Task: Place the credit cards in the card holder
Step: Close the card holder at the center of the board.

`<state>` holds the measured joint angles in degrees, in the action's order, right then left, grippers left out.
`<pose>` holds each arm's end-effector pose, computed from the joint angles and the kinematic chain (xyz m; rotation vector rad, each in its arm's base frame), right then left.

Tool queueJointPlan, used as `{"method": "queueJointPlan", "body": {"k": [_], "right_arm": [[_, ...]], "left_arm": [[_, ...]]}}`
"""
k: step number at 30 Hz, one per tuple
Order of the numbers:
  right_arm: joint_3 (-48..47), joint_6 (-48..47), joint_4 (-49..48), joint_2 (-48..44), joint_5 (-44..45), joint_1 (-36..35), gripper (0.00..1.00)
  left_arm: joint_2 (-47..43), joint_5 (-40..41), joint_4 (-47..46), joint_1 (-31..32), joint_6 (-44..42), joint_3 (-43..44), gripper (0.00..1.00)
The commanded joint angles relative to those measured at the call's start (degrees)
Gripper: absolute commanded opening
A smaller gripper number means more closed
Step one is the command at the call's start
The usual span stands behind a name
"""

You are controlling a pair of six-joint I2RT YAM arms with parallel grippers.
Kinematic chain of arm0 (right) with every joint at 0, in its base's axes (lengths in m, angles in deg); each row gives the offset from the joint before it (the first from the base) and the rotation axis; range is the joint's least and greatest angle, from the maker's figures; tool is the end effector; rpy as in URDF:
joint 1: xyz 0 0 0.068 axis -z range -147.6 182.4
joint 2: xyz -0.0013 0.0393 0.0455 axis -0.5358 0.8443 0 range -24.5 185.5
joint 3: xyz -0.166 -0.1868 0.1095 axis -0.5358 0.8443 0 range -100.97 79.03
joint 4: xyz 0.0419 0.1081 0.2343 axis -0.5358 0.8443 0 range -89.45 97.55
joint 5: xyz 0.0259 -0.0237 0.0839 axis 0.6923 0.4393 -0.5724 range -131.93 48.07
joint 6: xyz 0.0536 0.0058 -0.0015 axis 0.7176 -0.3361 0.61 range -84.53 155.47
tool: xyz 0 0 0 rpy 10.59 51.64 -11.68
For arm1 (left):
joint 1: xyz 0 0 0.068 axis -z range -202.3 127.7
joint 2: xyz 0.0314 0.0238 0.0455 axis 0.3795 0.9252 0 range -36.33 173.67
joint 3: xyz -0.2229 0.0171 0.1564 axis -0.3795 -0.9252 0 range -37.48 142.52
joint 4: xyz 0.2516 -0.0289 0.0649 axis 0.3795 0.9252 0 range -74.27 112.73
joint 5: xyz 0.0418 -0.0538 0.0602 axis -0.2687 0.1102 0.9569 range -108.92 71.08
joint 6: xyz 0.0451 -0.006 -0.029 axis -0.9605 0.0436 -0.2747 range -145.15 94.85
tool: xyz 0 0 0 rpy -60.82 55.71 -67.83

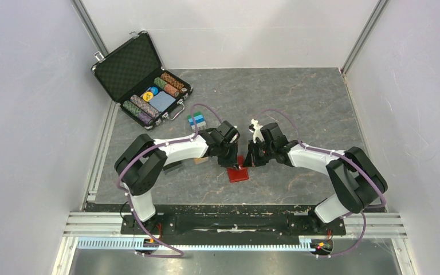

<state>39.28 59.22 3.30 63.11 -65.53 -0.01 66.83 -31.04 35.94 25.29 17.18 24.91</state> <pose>0.2334 0.1650 0.1534 -0.3865 2.5536 0.9087 0.2356 -0.2691 0.1608 0.2083 2.8325 -0.7325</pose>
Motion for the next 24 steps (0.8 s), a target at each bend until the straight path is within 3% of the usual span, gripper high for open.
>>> {"method": "queueJointPlan", "body": {"k": [1, 24], "right_arm": [[-0.85, -0.87, -1.04, 0.53, -0.39, -0.37, 0.00], [-4.13, -1.35, -2.30, 2.08, -0.16, -1.43, 0.00]], "left_arm": [[2.03, 0.90, 1.22, -0.13, -1.15, 1.33, 0.02], [-2.50, 2.00, -3.77, -0.40, -3.45, 2.47, 0.02]]}}
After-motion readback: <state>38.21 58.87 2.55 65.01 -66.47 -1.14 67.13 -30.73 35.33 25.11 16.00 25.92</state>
